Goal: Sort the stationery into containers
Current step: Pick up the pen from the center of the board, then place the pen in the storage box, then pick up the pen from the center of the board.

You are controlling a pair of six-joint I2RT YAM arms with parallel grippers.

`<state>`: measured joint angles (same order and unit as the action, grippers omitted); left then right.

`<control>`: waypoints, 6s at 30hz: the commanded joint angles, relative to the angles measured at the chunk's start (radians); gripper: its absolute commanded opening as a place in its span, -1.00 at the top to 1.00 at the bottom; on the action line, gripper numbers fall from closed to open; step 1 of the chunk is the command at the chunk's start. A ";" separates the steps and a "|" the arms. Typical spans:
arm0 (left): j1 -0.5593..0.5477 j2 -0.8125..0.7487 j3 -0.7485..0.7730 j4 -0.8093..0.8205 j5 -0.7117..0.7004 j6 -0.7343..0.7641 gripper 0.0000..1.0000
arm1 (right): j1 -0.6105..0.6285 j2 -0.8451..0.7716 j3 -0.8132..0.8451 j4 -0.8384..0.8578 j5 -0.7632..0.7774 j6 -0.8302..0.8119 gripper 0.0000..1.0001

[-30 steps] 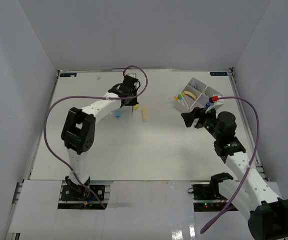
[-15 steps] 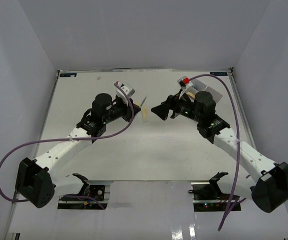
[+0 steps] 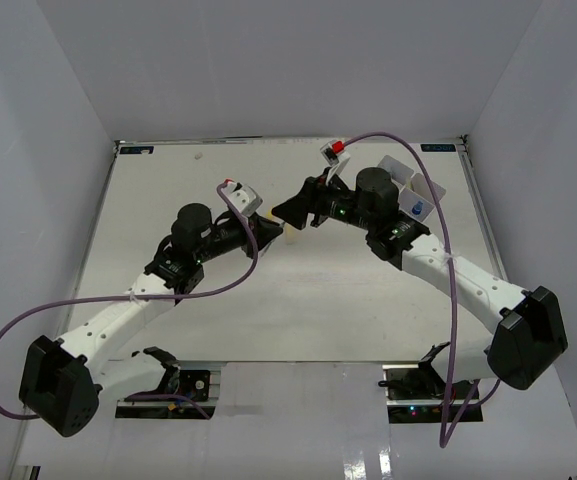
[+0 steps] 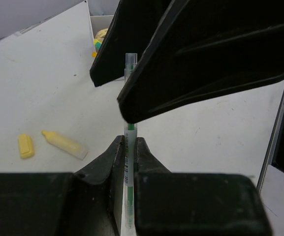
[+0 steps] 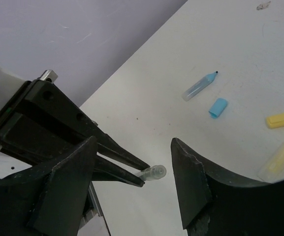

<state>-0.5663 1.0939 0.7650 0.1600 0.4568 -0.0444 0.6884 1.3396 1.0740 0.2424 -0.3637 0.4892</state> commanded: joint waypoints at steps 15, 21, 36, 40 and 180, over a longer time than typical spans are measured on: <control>-0.003 -0.058 -0.018 0.058 0.025 -0.052 0.59 | 0.042 0.000 0.011 0.040 0.092 0.006 0.84; -0.003 -0.048 -0.010 0.035 -0.039 -0.069 -0.40 | 0.022 -0.055 0.014 -0.044 0.262 -0.122 0.85; 0.058 0.109 0.134 -0.257 -0.544 -0.181 -0.96 | -0.518 -0.064 0.053 -0.181 0.732 -0.400 0.85; 0.091 0.146 0.151 -0.292 -0.546 -0.201 -0.96 | -0.595 0.012 0.087 -0.144 0.746 -0.405 0.85; 0.220 -0.086 -0.066 0.042 -0.182 -0.473 0.87 | 0.326 0.354 0.165 0.219 0.594 -0.121 -0.18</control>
<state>-0.3393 1.0302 0.7124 0.1925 0.2253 -0.5060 1.0100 1.6855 1.2045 0.3340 0.1825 0.3592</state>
